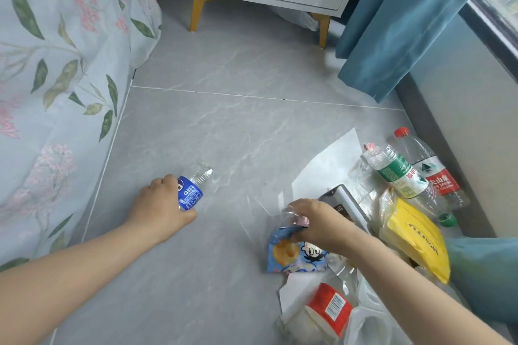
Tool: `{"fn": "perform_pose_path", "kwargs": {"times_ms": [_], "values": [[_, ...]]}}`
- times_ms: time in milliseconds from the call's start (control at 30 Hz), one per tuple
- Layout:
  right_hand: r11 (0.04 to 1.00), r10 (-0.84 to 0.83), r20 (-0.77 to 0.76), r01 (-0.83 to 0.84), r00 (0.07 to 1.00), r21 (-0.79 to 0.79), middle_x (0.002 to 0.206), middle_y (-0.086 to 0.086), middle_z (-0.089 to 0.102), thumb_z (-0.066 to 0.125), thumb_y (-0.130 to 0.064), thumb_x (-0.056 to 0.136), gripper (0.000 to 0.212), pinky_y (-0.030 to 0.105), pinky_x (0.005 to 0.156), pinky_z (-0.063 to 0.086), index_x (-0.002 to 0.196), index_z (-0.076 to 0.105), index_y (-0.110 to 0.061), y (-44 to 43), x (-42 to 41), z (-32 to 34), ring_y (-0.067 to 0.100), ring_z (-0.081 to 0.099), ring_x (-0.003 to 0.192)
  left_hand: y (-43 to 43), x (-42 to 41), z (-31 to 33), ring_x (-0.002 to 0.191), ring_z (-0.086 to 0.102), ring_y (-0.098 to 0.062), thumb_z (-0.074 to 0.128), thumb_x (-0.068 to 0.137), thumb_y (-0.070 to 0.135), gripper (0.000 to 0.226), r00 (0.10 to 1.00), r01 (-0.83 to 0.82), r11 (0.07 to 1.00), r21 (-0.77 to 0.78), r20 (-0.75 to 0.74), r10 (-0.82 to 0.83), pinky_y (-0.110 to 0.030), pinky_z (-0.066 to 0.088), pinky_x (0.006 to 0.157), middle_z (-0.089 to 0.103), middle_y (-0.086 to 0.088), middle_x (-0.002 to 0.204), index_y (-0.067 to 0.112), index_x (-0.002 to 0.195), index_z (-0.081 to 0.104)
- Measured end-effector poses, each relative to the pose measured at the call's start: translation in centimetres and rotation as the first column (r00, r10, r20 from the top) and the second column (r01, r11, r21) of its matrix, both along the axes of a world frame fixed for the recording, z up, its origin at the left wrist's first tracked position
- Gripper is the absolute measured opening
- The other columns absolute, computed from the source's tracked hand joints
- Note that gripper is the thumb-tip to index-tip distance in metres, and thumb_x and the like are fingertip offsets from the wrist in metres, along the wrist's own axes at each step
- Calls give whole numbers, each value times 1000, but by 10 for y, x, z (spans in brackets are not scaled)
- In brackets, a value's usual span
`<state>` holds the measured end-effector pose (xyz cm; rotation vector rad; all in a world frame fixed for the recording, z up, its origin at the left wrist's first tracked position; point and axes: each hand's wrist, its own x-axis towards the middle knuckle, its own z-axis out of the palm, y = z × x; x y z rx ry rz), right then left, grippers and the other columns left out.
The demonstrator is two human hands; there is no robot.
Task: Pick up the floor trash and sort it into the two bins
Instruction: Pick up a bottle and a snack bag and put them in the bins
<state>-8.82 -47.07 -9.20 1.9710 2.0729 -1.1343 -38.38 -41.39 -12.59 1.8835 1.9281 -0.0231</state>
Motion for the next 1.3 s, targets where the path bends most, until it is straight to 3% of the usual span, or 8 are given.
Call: {"fn": "perform_pose_path", "kwargs": {"times_ms": [133,367,567,700,800,967,1133,1300], "values": [[996,56,30,-58,998,69,102,-1,58,78,-21,74,28,25,74,43,94,64,-8,-5,-5,-9,16,54,86,-2,-1,1,80,45,-24,71,70,40,49,1000,6,1000,-1,-15,-6,-29,36,67,43,-4,90,11,96,40],[995,94,95,-97,991,23,89,-2,49,71,-15,80,22,31,67,38,82,49,-17,-9,-10,-12,19,48,79,-4,-1,1,81,47,-24,71,70,40,49,1000,7,1000,-1,-3,-7,-29,36,67,44,-4,91,13,94,38],[989,-129,-104,135,986,58,58,-9,43,72,-12,78,36,20,53,31,64,41,-26,-5,-6,-2,8,39,54,-6,-3,1,82,49,-25,71,69,40,48,1000,5,1000,-10,-6,-5,-29,37,67,46,-4,92,13,94,40],[946,-302,-261,323,917,40,58,-8,44,73,-9,77,29,20,53,33,67,47,-18,-3,-6,10,5,37,52,-7,-2,2,82,50,-25,72,69,40,49,1000,-5,1000,-28,0,5,-30,38,67,46,-4,92,13,94,40],[899,-397,-356,436,846,35,65,9,58,74,-8,77,19,29,59,43,78,55,-5,-3,-3,21,10,49,60,-6,-1,8,82,51,-24,71,71,40,46,999,-37,996,-80,35,39,-29,37,65,49,-4,95,14,94,41],[784,-538,-522,620,662,-22,81,7,75,73,-4,80,17,45,73,59,92,63,-7,-1,-3,50,26,73,77,-5,7,27,71,56,-20,70,71,38,37,975,-77,975,-208,189,118,-28,40,56,55,-3,88,17,83,43],[661,-627,-535,750,567,20,80,6,75,76,-7,79,18,44,70,60,92,65,-12,20,-7,96,24,73,75,17,32,83,66,63,-26,72,70,34,38,874,-148,930,-337,395,282,-36,56,58,58,-6,83,14,89,47],[514,-716,-503,853,484,89,76,22,69,78,-8,74,16,40,57,55,81,64,-5,38,-16,182,25,66,60,30,51,189,57,53,-12,72,76,31,32,798,-227,910,-347,468,378,-18,36,41,55,0,79,13,92,50]]}}
